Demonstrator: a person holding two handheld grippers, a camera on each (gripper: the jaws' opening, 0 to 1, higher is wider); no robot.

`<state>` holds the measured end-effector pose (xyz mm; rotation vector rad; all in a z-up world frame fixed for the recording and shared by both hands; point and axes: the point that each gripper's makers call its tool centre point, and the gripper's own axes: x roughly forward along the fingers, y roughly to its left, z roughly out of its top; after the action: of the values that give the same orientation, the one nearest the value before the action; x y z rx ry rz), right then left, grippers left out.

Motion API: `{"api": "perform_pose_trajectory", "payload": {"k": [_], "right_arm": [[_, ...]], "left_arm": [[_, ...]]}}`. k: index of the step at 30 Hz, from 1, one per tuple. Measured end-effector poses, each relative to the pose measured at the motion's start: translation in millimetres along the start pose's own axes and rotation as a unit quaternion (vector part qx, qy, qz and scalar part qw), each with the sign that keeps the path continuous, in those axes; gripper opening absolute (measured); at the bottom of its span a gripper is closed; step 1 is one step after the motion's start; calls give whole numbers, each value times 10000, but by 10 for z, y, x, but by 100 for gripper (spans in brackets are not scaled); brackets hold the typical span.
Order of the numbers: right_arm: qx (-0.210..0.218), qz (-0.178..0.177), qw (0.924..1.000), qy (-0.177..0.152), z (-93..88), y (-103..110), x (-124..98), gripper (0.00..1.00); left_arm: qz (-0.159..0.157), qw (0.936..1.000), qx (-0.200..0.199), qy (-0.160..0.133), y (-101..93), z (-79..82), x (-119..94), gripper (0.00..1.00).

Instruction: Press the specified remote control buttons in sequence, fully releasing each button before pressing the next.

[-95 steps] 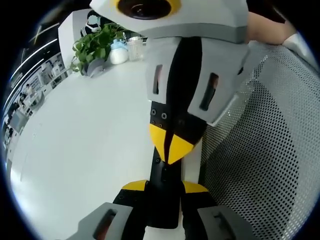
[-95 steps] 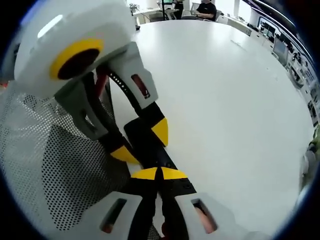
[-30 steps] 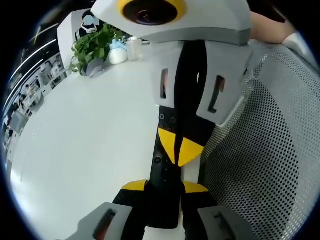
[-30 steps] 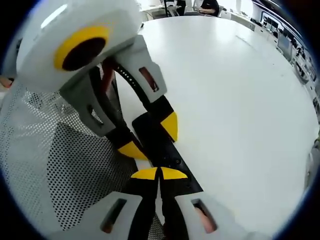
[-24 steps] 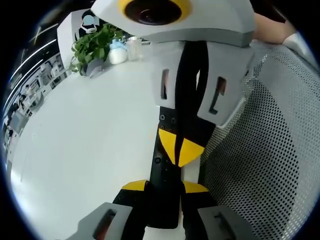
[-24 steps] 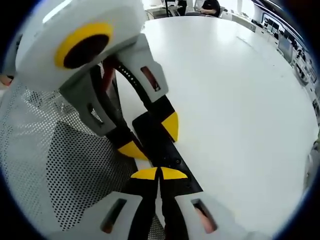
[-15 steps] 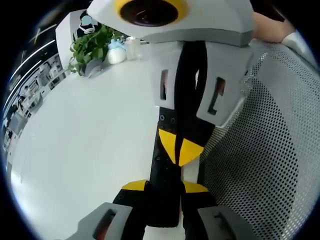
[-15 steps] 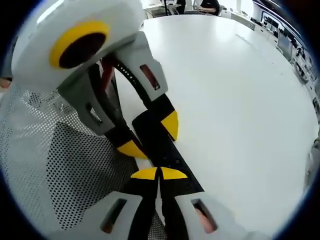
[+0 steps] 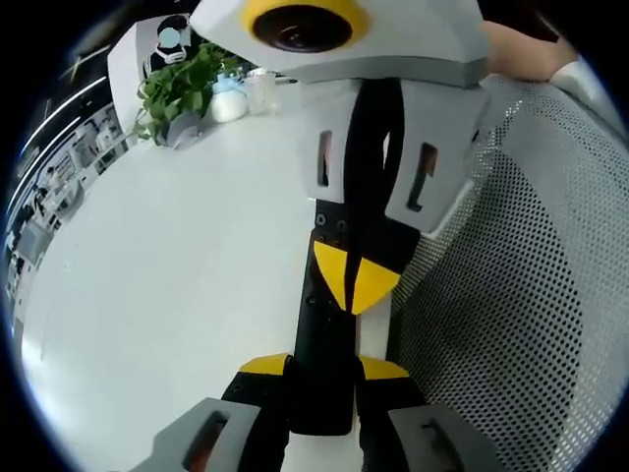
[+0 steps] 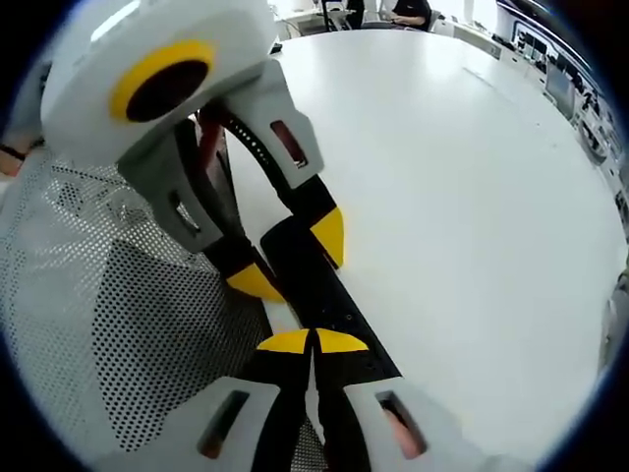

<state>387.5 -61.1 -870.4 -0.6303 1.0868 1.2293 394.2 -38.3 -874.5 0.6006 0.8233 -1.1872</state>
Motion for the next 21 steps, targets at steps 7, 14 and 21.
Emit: {"api": "perform_pose_trajectory", "payload": {"k": [7,14,21], "right_arm": [[133,78,9999,-8,3,-16,-6,0],[-23,-14,10000,2,8,-21,-12,0],[6,-89,9995,-307,137,-43,-44,0]], "left_arm": [[18,10000,0,35,-1,-1,3,25],[32,10000,0,48,0,3,6,25],[22,10000,40,63,-4,17,16,25]]}}
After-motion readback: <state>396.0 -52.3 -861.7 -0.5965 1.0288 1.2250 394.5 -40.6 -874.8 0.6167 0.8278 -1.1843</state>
